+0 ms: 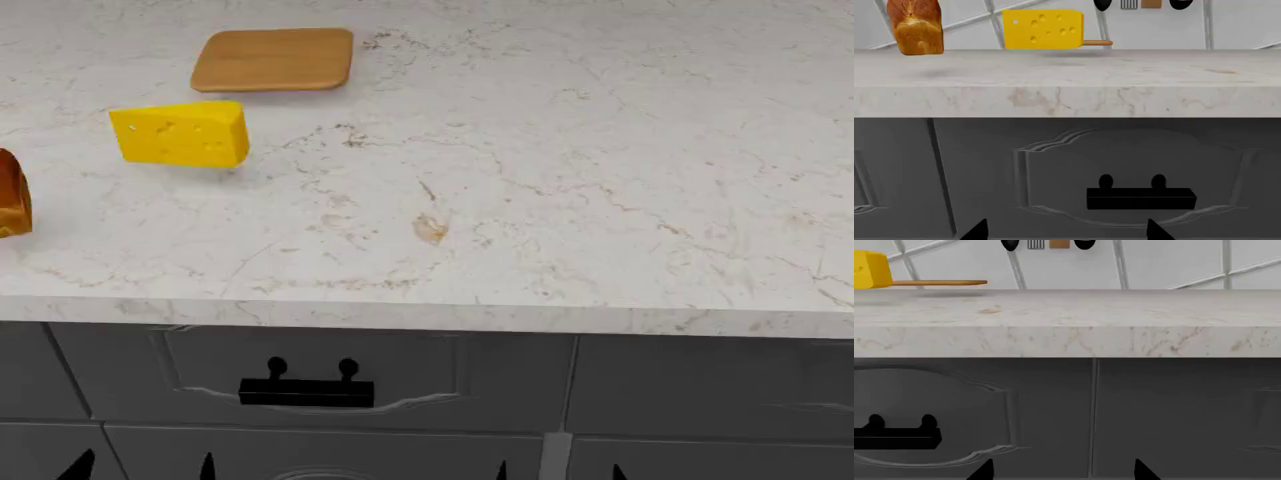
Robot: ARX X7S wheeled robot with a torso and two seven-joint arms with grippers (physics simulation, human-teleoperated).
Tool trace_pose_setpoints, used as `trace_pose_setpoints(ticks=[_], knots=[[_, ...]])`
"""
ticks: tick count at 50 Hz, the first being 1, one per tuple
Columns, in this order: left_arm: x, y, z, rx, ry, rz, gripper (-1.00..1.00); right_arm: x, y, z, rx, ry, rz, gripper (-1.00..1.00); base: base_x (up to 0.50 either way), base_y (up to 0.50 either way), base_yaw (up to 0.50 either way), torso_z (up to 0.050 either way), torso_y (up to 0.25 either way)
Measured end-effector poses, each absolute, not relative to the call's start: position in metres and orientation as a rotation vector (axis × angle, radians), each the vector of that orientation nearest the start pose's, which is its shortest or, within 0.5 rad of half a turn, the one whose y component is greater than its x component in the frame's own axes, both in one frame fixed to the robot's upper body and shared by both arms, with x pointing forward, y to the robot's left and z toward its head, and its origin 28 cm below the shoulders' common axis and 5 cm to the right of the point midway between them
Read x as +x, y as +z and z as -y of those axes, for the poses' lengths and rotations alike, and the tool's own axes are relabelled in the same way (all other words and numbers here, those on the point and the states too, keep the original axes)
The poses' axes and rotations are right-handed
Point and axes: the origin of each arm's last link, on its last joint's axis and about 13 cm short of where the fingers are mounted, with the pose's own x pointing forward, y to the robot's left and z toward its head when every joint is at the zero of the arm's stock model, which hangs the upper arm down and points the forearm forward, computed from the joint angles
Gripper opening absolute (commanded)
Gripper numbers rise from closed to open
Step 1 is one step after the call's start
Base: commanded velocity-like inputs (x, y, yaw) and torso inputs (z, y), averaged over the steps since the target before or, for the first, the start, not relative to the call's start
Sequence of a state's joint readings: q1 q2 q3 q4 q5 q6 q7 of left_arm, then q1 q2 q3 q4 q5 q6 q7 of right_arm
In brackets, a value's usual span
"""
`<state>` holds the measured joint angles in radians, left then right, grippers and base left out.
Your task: Place the bread and cheese on the cutting board.
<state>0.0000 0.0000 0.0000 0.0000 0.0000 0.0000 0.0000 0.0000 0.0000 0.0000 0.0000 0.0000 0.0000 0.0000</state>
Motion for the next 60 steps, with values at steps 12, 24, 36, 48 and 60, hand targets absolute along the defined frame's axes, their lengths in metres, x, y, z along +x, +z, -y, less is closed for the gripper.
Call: trace_pose_setpoints(ticks=[12,24,36,48,60], knots=[[0.2100,0.0127,-0.2043,0.005,0.000,0.002,1.00,0.2098,0.0114,0.0968,-0.006,0.003,-0.004,1.00,0.00,0.00,0.00,0.000,0.000],[0.2071,0.0162,-0.2048,-0.030,-0.040,0.049,1.00,0.2110,0.0115,0.0961,-0.012,0.001,-0.005,1.00,0.00,0.00,0.00,0.032,0.000],[0.2057,0.0176,-0.2052,-0.046,-0.059,0.065,1.00,0.2113,0.0115,0.0960,-0.015,-0.002,-0.005,1.00,0.00,0.00,0.00,0.050,0.000],[0.2053,0.0186,-0.2050,-0.048,-0.066,0.066,1.00,0.2113,0.0120,0.0960,-0.017,-0.004,-0.005,1.00,0.00,0.00,0.00,0.050,0.000],[0.2047,0.0182,-0.2049,-0.046,-0.068,0.064,1.00,0.2107,0.0130,0.0959,-0.021,-0.008,-0.003,1.00,0.00,0.00,0.00,0.050,0.000]])
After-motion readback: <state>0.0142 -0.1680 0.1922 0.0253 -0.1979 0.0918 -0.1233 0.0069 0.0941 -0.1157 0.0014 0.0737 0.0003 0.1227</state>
